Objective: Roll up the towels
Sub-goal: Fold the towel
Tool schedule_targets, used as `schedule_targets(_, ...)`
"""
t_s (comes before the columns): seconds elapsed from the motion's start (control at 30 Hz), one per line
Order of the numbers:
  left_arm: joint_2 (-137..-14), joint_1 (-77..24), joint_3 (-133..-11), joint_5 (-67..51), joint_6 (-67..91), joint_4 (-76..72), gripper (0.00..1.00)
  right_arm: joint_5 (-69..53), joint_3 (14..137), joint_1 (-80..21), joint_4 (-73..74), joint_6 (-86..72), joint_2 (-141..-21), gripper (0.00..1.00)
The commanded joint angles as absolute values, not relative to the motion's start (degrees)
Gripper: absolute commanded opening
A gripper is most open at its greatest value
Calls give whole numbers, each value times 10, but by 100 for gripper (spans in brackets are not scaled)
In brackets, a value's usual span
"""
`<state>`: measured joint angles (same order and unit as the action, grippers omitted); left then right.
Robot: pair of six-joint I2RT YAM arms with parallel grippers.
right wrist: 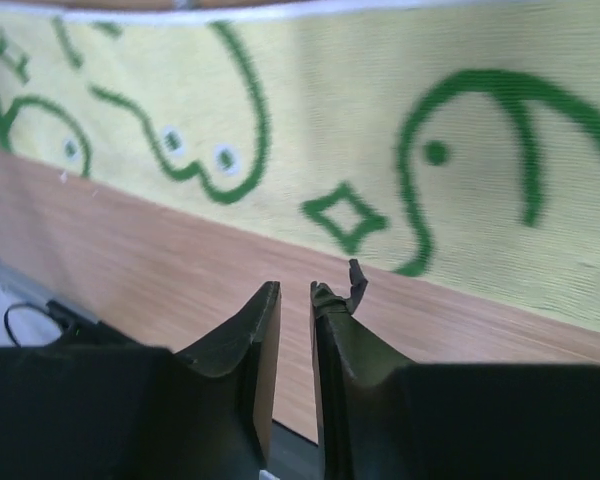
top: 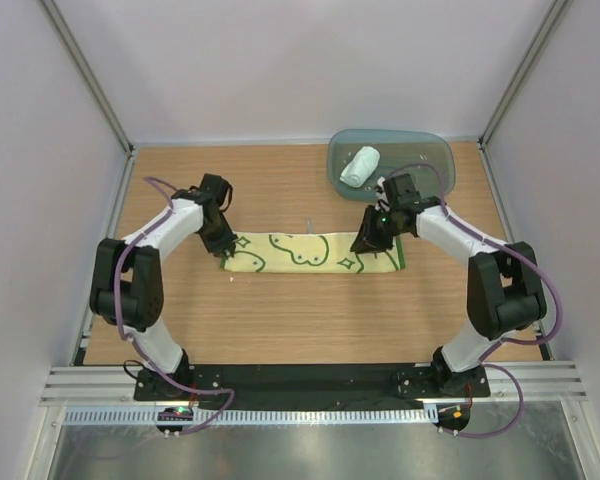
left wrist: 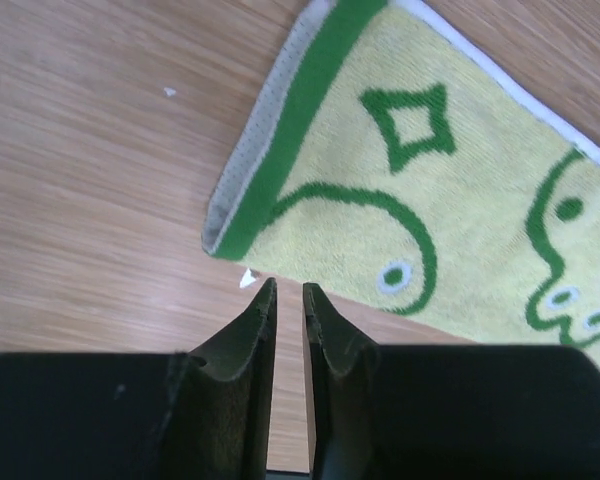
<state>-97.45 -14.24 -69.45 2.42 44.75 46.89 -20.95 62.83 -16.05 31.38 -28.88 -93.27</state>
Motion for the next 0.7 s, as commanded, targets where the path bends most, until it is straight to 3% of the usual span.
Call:
schedule_targets(0.0, -1016, -141, -712, 66, 445, 467, 16, -312, 654, -212, 255, -288, -940, 24)
schedule_targets(0.23, -1053, -133, -687, 85, 441, 444, 15, -421, 648, -264, 104, -338, -979, 7)
schedule_targets(0.67, -1044, -126, -650, 84, 434, 425, 13, -483, 797, -387, 4, -397, -1206, 1)
